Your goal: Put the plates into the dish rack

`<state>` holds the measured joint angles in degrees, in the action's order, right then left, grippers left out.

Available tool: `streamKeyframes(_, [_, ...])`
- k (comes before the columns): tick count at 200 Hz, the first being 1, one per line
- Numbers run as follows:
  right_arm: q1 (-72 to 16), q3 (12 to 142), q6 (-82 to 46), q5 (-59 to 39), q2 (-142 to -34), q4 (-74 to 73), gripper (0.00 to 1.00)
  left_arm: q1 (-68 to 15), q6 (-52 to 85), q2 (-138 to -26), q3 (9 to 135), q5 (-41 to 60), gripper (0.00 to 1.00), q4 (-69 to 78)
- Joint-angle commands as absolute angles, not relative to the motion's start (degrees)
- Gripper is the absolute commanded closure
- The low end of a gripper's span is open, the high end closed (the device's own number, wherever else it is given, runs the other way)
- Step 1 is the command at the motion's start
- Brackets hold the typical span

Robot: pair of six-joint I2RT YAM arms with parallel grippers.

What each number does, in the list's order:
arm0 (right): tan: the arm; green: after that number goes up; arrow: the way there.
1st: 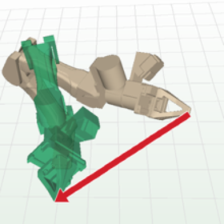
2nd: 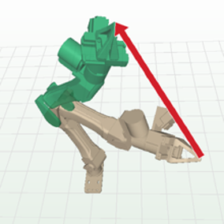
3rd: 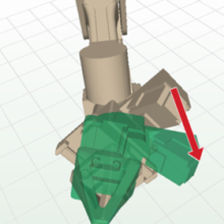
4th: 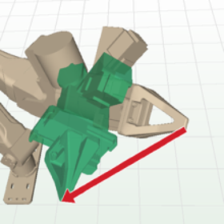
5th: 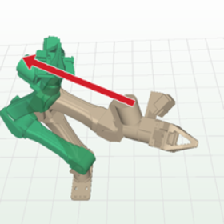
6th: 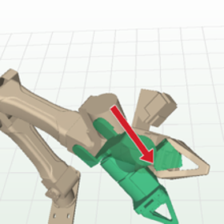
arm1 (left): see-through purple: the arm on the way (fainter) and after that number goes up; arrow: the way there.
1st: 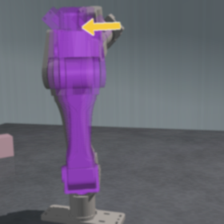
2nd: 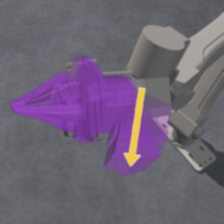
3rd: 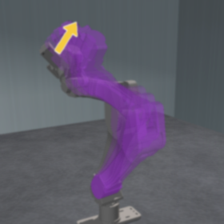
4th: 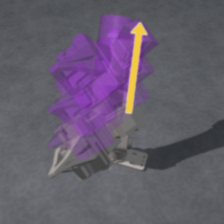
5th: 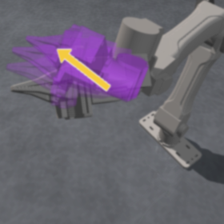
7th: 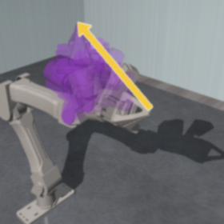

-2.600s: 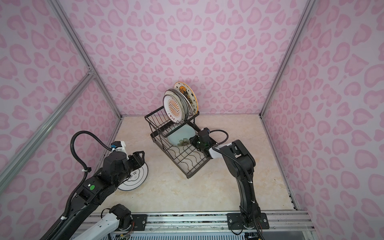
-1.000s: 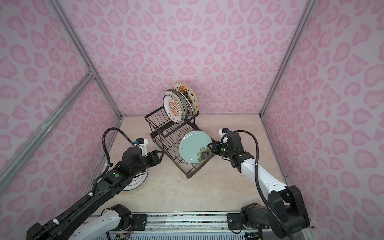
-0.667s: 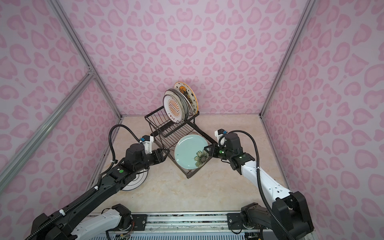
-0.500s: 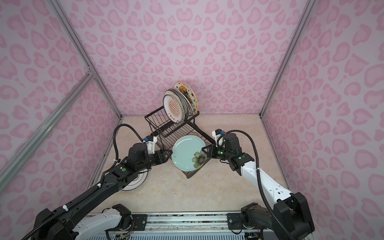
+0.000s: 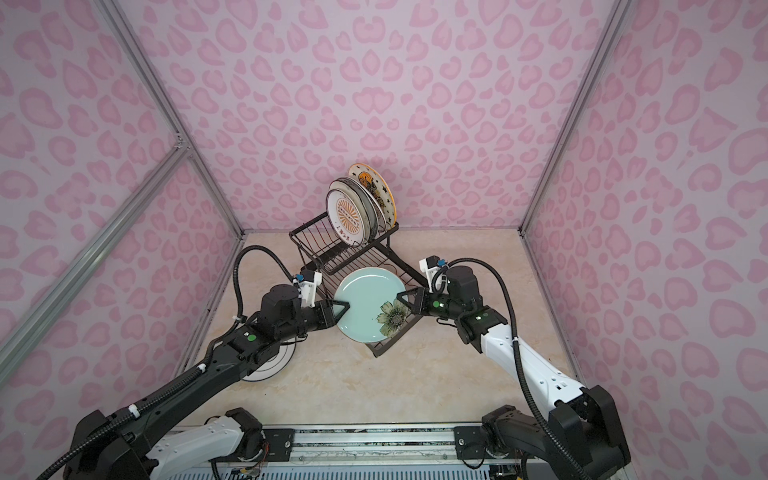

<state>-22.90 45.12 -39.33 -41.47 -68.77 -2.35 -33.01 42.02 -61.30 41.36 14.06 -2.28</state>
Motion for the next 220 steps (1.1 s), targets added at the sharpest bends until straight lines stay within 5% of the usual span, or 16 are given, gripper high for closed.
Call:
streamKeyframes(1, [-23.1, 44.9, -41.0, -44.3, -68.6, -8.9, 1.00, -33.0, 42.2, -60.2, 41.9, 14.3, 0.76, 0.0])
streamKeyframes(40, [-24.4, 44.7, -42.9, -45.0, -68.9, -12.4, 1.00, -33.0, 42.8, -59.3, 42.2, 14.2, 0.96, 0.0])
streamKeyframes(67, [-25.4, 44.3, -44.6, -44.9, -68.8, -14.9, 0.76, -33.0, 43.7, -59.0, 43.1, 14.2, 0.96, -0.2])
streamKeyframes(95, [-26.8, 43.9, -46.0, -45.2, -69.3, -17.2, 0.70, -33.0, 44.4, -58.7, 43.5, 14.1, 0.96, 0.3])
streamKeyframes(142, [-27.6, 44.2, -47.9, -47.2, -70.7, -20.1, 0.78, -33.0, 44.7, -57.5, 43.3, 14.1, 0.96, 1.4])
streamKeyframes(167, [-27.7, 44.8, -48.0, -47.5, -70.7, -20.0, 1.00, -32.9, 44.4, -57.0, 43.1, 13.8, 0.96, 0.9])
streamKeyframes(191, [-27.5, 45.9, -47.4, -47.6, -70.3, -18.8, 1.00, -32.9, 44.4, -56.6, 43.4, 13.0, 0.96, -0.2])
streamKeyframes(199, [-27.3, 46.6, -46.8, -47.4, -70.0, -17.7, 1.00, -32.7, 44.4, -56.4, 43.8, 12.5, 0.91, -1.2])
streamKeyframes(220, [-26.4, 49.2, -43.8, -45.1, -68.1, -12.2, 1.00, -31.3, 43.4, -54.7, 45.5, 12.5, 0.57, -6.3])
